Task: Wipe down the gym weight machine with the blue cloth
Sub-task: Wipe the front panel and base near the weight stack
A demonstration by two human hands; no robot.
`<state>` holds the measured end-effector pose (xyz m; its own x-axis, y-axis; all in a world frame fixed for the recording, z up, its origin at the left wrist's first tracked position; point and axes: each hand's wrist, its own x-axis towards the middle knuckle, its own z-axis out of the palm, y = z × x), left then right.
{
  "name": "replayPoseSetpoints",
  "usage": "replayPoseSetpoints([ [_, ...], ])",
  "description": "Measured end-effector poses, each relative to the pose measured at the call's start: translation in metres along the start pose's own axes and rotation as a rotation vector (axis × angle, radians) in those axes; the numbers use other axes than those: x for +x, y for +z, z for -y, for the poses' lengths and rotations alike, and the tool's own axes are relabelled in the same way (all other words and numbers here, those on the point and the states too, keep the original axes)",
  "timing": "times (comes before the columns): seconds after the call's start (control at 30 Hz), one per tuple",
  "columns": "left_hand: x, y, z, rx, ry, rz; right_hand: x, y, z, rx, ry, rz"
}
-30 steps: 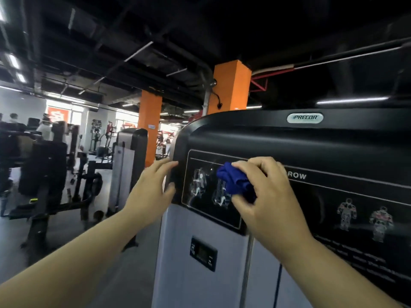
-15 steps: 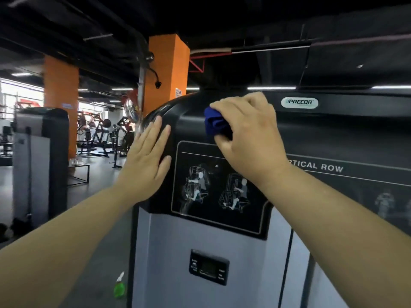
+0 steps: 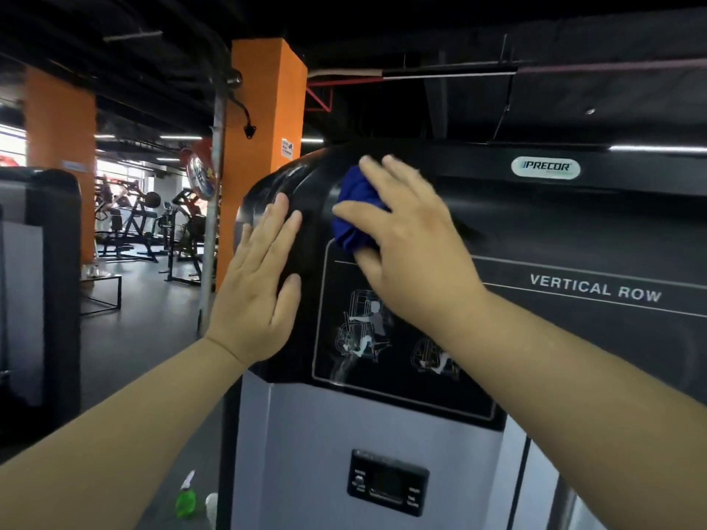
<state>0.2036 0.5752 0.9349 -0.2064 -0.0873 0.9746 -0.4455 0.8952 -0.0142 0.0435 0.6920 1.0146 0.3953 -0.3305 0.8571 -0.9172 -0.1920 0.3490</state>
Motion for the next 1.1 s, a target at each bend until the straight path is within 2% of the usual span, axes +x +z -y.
replayPoseSetpoints([
  [0.2, -0.002, 0.000, 0.006, 0.000, 0.057, 0.006, -0.084, 0.023, 0.012, -0.007, -0.388, 0.297],
  [0.27, -0.002, 0.001, 0.007, -0.006, 0.067, -0.002, -0.089, 0.021, 0.006, -0.007, -0.458, 0.305],
  [0.33, -0.002, 0.002, 0.008, -0.023, 0.076, -0.009, -0.061, 0.015, -0.001, -0.008, -0.419, 0.231],
  [0.43, -0.002, 0.002, 0.008, -0.043, 0.063, -0.004, -0.004, 0.005, -0.006, -0.020, -0.217, 0.082],
  [0.5, -0.002, 0.001, 0.009, -0.038, 0.059, 0.000, 0.008, 0.006, -0.005, -0.033, -0.123, 0.054],
  [0.6, -0.002, -0.001, 0.010, -0.025, 0.083, 0.016, -0.026, 0.014, 0.006, -0.048, -0.156, 0.116],
  [0.73, -0.001, -0.002, 0.014, 0.025, 0.122, 0.036, -0.096, 0.025, 0.019, -0.071, -0.395, 0.288],
  [0.8, -0.001, -0.003, 0.014, 0.043, 0.129, 0.041, -0.087, 0.022, 0.010, -0.091, -0.425, 0.248],
  [0.87, -0.001, -0.003, 0.013, 0.043, 0.126, 0.039, -0.050, 0.015, 0.001, -0.087, -0.316, 0.114],
  [0.93, -0.001, -0.003, 0.012, 0.049, 0.111, 0.037, -0.010, 0.004, -0.004, -0.058, -0.127, -0.006],
  [1.0, -0.001, -0.005, 0.010, 0.063, 0.094, 0.046, 0.008, 0.001, -0.001, -0.053, 0.005, -0.027],
  [1.1, -0.001, -0.007, 0.011, 0.075, 0.092, 0.075, -0.020, 0.011, 0.016, -0.070, -0.073, 0.069],
])
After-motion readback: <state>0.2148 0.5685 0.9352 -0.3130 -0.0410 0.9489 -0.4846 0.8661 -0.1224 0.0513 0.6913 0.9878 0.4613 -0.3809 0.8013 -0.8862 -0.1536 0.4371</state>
